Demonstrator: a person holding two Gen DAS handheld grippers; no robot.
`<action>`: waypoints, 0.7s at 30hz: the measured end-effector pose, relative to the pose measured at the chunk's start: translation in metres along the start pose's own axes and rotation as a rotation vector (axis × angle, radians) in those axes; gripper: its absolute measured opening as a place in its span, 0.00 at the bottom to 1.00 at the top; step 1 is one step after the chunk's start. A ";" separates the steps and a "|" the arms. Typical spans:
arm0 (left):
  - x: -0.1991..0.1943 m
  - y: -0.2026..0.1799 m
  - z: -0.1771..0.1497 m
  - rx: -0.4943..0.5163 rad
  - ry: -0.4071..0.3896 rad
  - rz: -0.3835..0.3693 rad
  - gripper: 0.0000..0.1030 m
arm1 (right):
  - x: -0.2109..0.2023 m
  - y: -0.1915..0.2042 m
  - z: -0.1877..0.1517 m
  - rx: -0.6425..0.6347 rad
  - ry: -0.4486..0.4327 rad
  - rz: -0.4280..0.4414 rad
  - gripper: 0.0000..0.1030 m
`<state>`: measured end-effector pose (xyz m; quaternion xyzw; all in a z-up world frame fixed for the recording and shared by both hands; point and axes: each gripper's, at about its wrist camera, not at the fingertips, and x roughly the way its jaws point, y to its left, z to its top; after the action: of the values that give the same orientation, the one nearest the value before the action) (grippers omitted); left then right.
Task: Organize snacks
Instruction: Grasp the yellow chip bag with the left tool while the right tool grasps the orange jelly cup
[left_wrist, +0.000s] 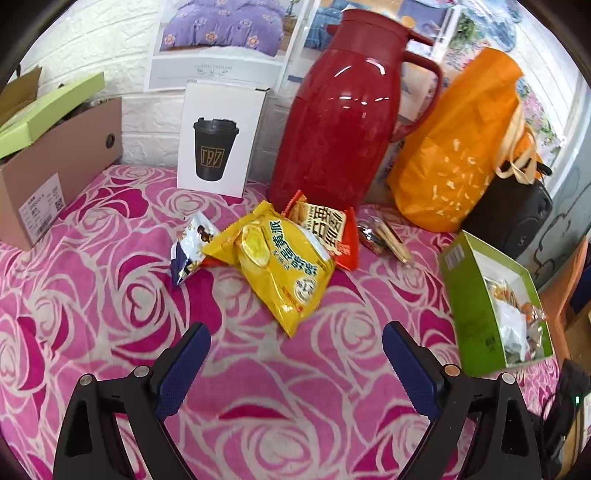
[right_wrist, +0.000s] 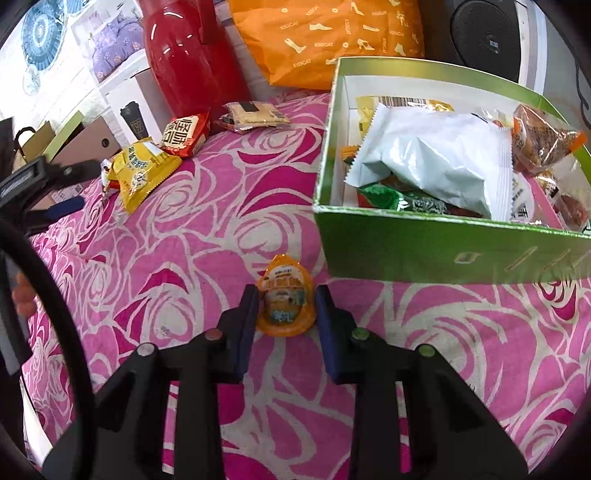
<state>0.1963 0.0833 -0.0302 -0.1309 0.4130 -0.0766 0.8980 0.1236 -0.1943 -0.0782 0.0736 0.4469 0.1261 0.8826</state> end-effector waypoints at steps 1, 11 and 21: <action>0.005 0.001 0.003 -0.009 0.005 -0.009 0.93 | 0.000 0.001 -0.001 -0.004 0.002 0.008 0.32; 0.061 0.007 0.032 -0.076 0.062 0.004 0.82 | 0.008 0.001 -0.001 -0.004 0.011 0.034 0.32; 0.057 -0.001 0.016 -0.011 0.086 -0.038 0.36 | -0.001 0.007 -0.006 -0.012 -0.001 0.062 0.31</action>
<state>0.2450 0.0714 -0.0609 -0.1404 0.4490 -0.0969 0.8771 0.1172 -0.1881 -0.0796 0.0823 0.4434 0.1560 0.8788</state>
